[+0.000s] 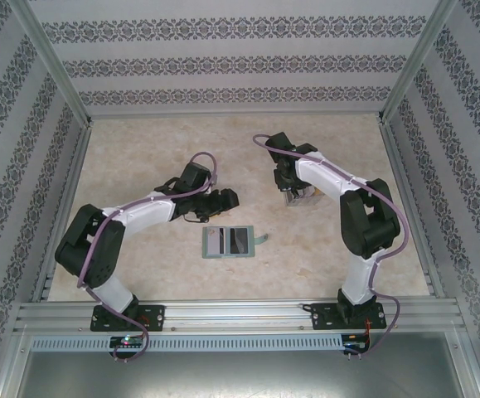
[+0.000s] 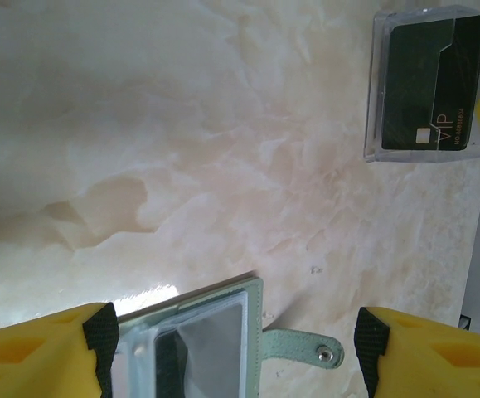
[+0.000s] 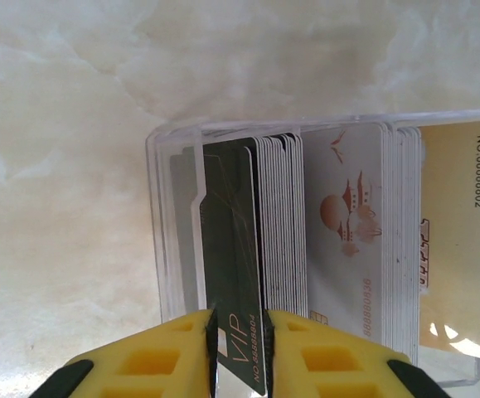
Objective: Put the credit cards into the card holder
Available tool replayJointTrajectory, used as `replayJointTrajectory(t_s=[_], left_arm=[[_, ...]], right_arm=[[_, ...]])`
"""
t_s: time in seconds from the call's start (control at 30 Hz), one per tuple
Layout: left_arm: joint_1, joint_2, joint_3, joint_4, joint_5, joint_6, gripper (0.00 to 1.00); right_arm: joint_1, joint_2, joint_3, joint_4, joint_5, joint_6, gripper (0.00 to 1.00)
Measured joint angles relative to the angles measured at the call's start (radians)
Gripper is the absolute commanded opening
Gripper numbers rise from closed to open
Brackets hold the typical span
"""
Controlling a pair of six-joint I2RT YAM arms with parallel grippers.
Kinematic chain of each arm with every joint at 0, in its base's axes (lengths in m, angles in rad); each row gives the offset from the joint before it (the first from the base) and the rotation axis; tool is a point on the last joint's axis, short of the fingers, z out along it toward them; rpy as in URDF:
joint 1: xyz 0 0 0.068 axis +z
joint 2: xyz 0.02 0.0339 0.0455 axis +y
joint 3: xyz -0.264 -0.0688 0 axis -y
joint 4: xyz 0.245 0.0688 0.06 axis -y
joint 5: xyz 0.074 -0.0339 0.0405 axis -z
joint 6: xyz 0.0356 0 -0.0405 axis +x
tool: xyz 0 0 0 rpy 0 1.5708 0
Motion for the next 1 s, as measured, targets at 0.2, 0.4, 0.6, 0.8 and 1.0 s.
replayJointTrajectory(t_s=[0.2, 0.4, 0.6, 0.8, 1.0], left_arm=[[0.037, -0.090, -0.083, -0.031, -0.042, 0.009, 0.78], [0.053, -0.129, -0.169, -0.074, -0.072, 0.010, 0.78], [0.053, -0.129, -0.194, -0.103, -0.074, 0.016, 0.78], [0.053, -0.127, -0.226, -0.102, -0.021, 0.025, 0.77], [0.053, -0.112, -0.228, -0.100, 0.014, 0.031, 0.77]], right_arm=[[0.010, -0.099, -0.067, 0.020, -0.049, 0.021, 0.30], [0.109, -0.247, -0.233, 0.105, -0.226, 0.123, 0.39], [0.217, -0.249, -0.332, 0.150, -0.348, 0.238, 0.44], [0.271, -0.235, -0.381, 0.162, -0.381, 0.312, 0.45], [0.275, -0.210, -0.423, 0.162, -0.384, 0.352, 0.41]])
